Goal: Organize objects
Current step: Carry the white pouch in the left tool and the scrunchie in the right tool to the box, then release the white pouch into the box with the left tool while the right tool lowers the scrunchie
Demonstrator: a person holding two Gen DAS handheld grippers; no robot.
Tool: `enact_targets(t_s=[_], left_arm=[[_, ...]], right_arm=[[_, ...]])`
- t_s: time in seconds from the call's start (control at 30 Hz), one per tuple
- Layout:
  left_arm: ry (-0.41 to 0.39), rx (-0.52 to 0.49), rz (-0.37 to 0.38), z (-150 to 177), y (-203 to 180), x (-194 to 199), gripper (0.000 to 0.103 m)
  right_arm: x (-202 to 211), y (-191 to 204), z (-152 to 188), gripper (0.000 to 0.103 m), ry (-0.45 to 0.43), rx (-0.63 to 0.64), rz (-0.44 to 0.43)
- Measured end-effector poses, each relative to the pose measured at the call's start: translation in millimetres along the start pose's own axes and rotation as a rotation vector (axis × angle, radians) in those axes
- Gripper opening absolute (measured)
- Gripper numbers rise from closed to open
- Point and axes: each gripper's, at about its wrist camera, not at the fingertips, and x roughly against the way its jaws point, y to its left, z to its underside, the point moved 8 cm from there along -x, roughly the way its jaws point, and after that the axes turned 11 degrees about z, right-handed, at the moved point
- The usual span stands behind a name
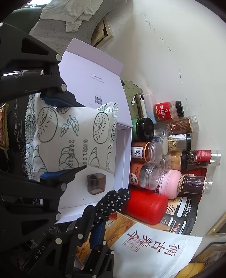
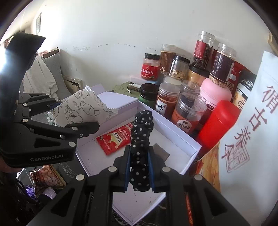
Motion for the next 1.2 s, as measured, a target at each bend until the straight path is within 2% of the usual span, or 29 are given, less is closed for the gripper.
enact_targets(t_s=[0.7, 1.03, 1.2], left_arm=[[0.058, 0.016, -0.008, -45.0, 33.6, -88.1, 0.055], [0.114, -0.009, 0.057, -51.8, 24.3, -130.9, 0.055], [0.159, -0.001, 0.065, -45.0, 23.3, -145.1, 0.055]], right_arm=[[-77.4, -29.1, -29.9, 0.017, 0.046, -0.059, 0.044], [-106.8, -36.2, -24.8, 0.017, 0.096, -0.06, 0.049], [-114.2, -39.1, -18.0, 0.017, 0.121, -0.066, 0.049]])
